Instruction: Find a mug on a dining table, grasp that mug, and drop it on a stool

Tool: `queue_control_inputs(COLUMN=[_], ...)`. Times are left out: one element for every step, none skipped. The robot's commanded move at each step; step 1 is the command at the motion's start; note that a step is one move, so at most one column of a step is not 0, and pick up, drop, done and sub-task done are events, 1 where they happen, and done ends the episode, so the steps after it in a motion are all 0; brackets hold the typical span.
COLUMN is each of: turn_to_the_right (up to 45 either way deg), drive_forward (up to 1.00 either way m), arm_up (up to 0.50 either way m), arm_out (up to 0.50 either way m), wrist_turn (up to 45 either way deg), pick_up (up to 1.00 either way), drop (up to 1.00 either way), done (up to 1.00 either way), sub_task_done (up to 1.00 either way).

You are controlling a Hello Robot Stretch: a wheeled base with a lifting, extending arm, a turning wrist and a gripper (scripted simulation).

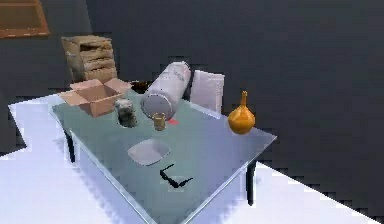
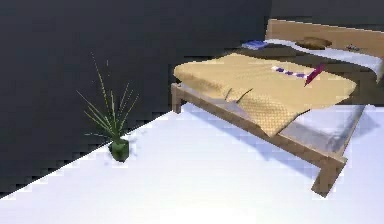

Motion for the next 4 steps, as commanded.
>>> queue_control_inputs(turn_to_the_right=[-45.0, -45.0, -9.0, 45.0], drive_forward=[0.00, 0.00, 0.00, 0.00], arm_up=[0.00, 0.00, 0.00, 0.00], arm_out=[0.00, 0.00, 0.00, 0.00], wrist_turn=[0.0, 0.0, 0.0, 0.0], pick_up=[0.00, 0.00, 0.00, 0.00], drop=[0.00, 0.00, 0.00, 0.00], done=[0.00, 0.00, 0.00, 0.00], sub_task_done=[0.00, 0.00, 0.00, 0.00])
